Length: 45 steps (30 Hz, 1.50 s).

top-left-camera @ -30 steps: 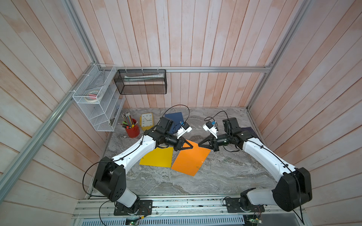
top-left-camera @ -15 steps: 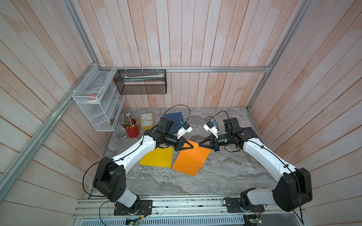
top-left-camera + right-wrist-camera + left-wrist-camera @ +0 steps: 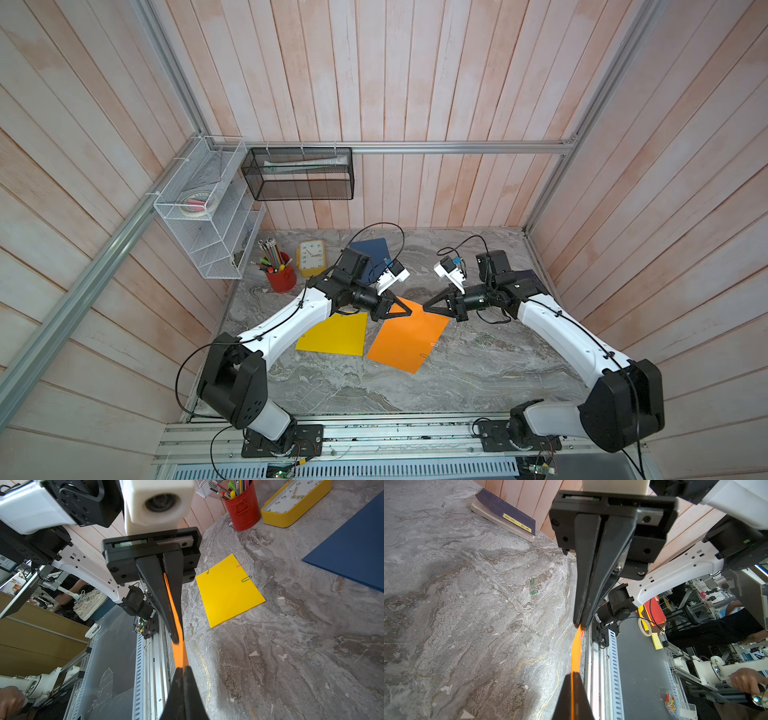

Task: Unclip the paperclips from the documents
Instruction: Remove the paper clip from the document.

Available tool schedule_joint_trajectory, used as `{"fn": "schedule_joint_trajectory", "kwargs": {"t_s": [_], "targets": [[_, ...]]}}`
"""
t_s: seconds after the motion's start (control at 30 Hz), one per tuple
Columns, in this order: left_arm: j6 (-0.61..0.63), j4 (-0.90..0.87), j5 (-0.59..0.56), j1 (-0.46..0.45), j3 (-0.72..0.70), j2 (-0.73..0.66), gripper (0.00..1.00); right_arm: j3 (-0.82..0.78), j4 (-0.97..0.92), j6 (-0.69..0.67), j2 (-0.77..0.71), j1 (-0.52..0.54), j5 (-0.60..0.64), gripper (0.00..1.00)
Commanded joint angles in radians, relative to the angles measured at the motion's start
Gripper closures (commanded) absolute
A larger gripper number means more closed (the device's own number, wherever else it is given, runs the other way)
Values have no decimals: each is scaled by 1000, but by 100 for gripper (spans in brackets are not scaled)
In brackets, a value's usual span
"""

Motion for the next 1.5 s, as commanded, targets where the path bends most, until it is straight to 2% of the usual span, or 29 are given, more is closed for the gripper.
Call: {"fn": "schedule_joint_trajectory", "kwargs": {"t_s": [0.0,1.47], "targets": [[23,-67,-25,1,3,23,100,-1,42,9,-28,-24,-19,96],[30,-77,-48,-11,-1,28,100,-18,78,47,-49,-51,-23,93]]}}
